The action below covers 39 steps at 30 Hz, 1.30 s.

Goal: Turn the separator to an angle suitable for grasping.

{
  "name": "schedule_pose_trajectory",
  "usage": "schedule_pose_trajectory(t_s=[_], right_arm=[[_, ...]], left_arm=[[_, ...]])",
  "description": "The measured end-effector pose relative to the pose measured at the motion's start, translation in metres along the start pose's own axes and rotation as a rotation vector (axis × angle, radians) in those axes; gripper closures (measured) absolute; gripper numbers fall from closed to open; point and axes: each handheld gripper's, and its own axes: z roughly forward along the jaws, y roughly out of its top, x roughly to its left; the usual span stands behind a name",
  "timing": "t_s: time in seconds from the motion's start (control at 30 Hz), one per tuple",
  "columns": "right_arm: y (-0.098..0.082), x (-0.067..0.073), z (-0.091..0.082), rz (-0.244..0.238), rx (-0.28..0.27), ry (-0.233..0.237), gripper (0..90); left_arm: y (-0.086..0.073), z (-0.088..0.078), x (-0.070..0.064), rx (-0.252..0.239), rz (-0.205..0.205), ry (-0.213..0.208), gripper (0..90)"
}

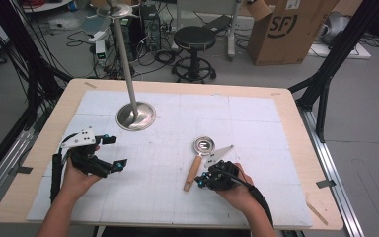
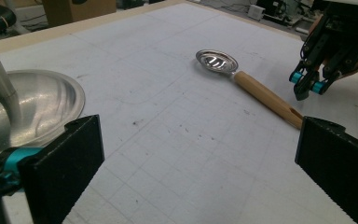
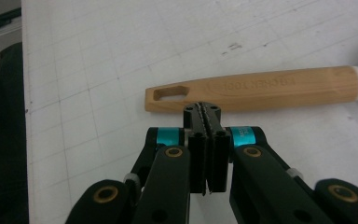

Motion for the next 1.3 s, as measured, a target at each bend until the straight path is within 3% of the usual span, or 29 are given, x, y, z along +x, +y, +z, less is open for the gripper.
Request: schedule_pose_trajectory(t_s=[0.37, 0.8, 1.3], right_arm=[[0.006, 0.004, 0.014, -0.018, 0.024, 0.001, 89.6], [0.02, 0.01, 0.027, -0.044, -0.006, -0.024, 89.6], [0.04, 0.008, 0.043, -0.025, 0.002, -0.051, 89.6]], left_arm=[[0.001, 0.0, 0.0, -0.002, 0.0, -0.001, 1.7], [0.001, 0.0, 0.0, 0.004, 0.003, 0.002, 1.8], [0.001, 0.0, -0.001, 0.004, -0.004, 0.004, 1.7]])
